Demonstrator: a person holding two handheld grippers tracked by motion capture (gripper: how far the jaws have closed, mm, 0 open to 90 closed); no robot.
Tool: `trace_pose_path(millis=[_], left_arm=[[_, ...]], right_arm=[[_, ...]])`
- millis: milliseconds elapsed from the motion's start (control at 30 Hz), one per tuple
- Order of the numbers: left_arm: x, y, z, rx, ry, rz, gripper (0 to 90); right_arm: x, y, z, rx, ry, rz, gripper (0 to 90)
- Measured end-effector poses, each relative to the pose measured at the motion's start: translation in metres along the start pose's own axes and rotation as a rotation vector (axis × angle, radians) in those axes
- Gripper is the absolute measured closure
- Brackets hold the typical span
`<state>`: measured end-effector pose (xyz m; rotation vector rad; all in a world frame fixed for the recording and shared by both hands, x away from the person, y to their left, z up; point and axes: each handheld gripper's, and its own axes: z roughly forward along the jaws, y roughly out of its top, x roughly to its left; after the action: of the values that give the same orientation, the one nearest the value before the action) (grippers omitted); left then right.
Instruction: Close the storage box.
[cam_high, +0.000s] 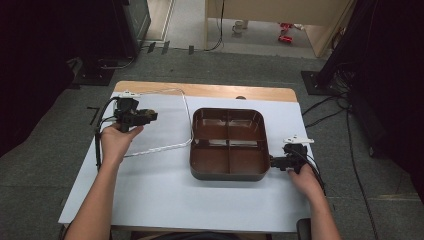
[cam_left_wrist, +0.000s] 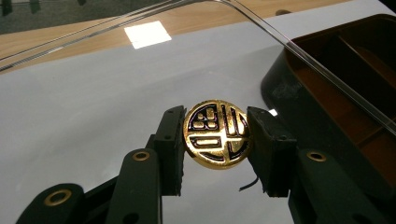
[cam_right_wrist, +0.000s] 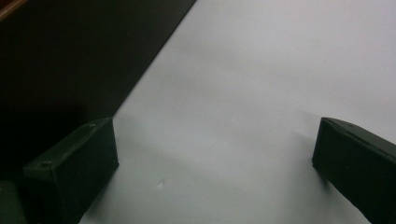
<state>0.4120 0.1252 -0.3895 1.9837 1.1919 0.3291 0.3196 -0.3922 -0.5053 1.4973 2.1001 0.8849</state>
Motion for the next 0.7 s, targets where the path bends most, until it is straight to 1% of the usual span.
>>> trace_pose_path(millis=[33, 67, 133, 267, 333, 367, 400, 433, 467, 500, 533, 567, 600, 633, 667, 700], left_arm=[[0.0, 0.0, 0.0, 0.0, 0.0, 0.0, 59.6], [-0.005, 0.002, 0.0, 0.002, -0.013, 0.005, 59.5], [-0.01, 0.003, 0.001, 0.005, -0.026, 0.01, 59.6], [-0.017, 0.004, 0.004, 0.012, -0.044, 0.015, 59.5], [-0.022, 0.005, 0.005, 0.016, -0.061, 0.017, 59.5], [-0.024, 0.005, 0.006, 0.019, -0.067, 0.02, 59.5], [-0.03, 0.006, 0.008, 0.021, -0.075, 0.032, 59.5], [-0.03, 0.006, 0.008, 0.021, -0.075, 0.032, 59.5], [-0.036, 0.006, 0.011, 0.023, -0.08, 0.042, 59.5], [-0.036, 0.006, 0.011, 0.023, -0.08, 0.042, 59.5], [-0.041, 0.006, 0.013, 0.023, -0.085, 0.052, 59.5], [-0.041, 0.006, 0.013, 0.023, -0.085, 0.052, 59.6], [-0.044, 0.006, 0.015, 0.027, -0.092, 0.059, 59.6], [-0.046, 0.006, 0.016, 0.025, -0.092, 0.056, 59.5], [-0.051, 0.005, 0.017, 0.029, -0.096, 0.066, 59.6], [-0.051, 0.005, 0.017, 0.029, -0.096, 0.066, 59.6]], right_arm=[[0.0, 0.0, 0.0, 0.0, 0.0, 0.0, 0.0], [0.0, 0.0, 0.0, 0.0, 0.0, 0.0, 0.0], [0.0, 0.0, 0.0, 0.0, 0.0, 0.0, 0.0], [0.0, 0.0, 0.0, 0.0, 0.0, -0.001, 0.0], [0.0, 0.0, 0.0, 0.0, 0.0, -0.001, 0.0], [0.0, 0.0, 0.0, 0.0, 0.0, -0.001, 0.0], [0.0, 0.0, 0.0, 0.0, 0.0, -0.001, 0.0], [0.0, 0.0, 0.0, 0.0, 0.0, -0.001, 0.0], [0.0, 0.0, 0.0, 0.0, 0.0, -0.002, 0.0], [0.0, 0.0, 0.0, 0.0, 0.0, -0.002, 0.0], [0.0, 0.0, 0.0, 0.0, 0.0, -0.001, 0.0], [0.0, 0.0, 0.0, 0.0, 0.0, -0.001, 0.0], [0.0, 0.0, 0.0, 0.0, 0.0, -0.001, 0.0], [0.0, 0.0, 0.0, 0.0, 0.0, -0.001, 0.0], [0.0, 0.0, 0.0, 0.0, 0.0, -0.001, 0.0], [0.0, 0.0, 0.0, 0.0, 0.001, -0.001, 0.0]])
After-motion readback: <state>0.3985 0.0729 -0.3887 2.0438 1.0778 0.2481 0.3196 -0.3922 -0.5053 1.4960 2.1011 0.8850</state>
